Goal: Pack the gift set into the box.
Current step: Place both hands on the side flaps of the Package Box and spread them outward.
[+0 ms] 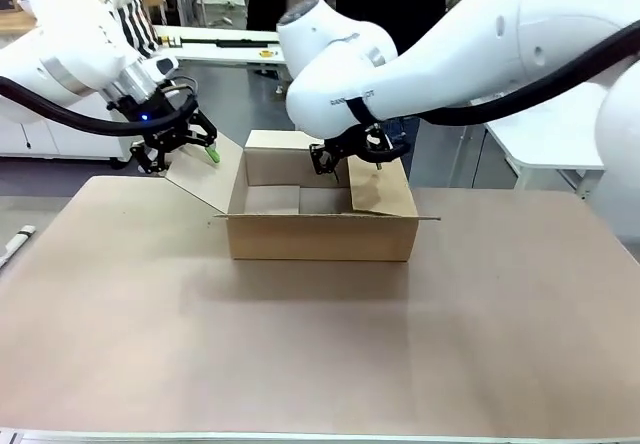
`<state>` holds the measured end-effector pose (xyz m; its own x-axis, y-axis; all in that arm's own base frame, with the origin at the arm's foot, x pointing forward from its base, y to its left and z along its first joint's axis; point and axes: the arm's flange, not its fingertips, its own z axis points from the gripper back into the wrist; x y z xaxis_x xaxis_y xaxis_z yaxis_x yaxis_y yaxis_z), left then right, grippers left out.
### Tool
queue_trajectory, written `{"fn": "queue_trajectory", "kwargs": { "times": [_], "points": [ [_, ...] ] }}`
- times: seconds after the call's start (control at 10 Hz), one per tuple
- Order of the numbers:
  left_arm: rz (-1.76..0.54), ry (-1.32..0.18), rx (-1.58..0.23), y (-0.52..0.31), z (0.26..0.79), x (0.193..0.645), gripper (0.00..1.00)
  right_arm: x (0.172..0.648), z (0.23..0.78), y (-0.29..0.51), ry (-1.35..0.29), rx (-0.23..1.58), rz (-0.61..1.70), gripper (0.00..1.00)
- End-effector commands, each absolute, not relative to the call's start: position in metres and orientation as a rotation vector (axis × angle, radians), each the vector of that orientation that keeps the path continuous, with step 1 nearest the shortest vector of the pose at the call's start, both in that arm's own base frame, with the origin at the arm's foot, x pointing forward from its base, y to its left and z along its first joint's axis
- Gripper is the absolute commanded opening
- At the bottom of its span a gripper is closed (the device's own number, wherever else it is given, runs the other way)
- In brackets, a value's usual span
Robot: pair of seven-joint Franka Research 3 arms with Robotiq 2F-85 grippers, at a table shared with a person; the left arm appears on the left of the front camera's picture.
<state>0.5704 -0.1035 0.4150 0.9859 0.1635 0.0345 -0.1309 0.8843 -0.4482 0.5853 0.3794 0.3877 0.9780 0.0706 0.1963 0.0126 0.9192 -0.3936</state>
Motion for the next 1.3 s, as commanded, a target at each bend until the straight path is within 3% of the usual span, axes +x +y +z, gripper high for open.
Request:
{"fn": "queue_trajectory", "kwargs": {
  "times": [0.0, 0.7, 1.2],
  "points": [
    [0.149, -0.082, -0.449, -0.102, 0.417, 0.569, 1.00, 0.596, 0.384, 0.384, -0.213, -0.484, -0.025, 1.00],
    [0.149, -0.082, -0.449, -0.102, 0.417, 0.569, 1.00, 0.581, 0.413, 0.351, -0.317, -0.563, -0.140, 1.00],
    [0.149, -0.082, -0.449, -0.102, 0.417, 0.569, 1.00, 0.570, 0.441, 0.310, -0.297, -0.588, -0.229, 1.00]
  ]
}}
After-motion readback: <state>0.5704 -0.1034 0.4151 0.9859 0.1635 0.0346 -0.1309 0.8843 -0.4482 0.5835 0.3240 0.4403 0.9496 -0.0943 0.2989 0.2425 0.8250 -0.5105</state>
